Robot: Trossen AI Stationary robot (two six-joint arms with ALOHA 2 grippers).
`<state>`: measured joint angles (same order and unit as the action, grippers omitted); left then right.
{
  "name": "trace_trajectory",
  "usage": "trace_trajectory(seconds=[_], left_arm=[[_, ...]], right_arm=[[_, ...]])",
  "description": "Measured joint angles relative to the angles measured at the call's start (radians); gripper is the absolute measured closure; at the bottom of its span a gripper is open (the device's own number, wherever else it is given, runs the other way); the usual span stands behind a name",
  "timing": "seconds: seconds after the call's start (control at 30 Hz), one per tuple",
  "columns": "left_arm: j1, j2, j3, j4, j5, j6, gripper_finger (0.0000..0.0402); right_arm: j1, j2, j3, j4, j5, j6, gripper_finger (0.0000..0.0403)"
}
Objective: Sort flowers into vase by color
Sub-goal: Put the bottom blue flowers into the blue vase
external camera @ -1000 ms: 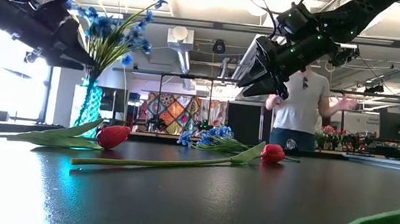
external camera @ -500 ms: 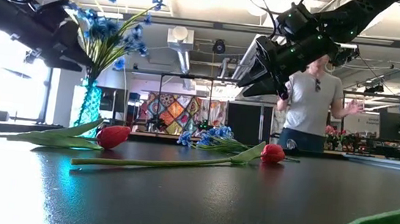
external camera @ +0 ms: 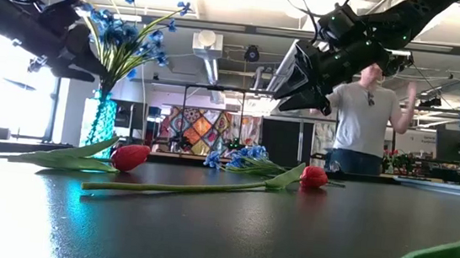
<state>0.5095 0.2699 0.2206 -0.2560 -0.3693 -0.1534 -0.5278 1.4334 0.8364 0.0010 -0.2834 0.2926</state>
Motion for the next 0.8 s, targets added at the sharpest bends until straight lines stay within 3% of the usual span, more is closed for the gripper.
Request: trace_trajectory(seconds=[0.47, 0.8], left_arm=[[0.0, 0.0, 0.078, -0.145, 0.026, -0.084, 0.0119], [-0.001, 0.0, 0.17, -0.212, 0.11, -0.16, 0.0119]], right_arm=[[0.002, 0.0, 0.0, -0.027, -0.05, 0.021, 0.0234], [0.007, 0.0, -0.001, -0.211, 0.045, 0.01, 0.0234]])
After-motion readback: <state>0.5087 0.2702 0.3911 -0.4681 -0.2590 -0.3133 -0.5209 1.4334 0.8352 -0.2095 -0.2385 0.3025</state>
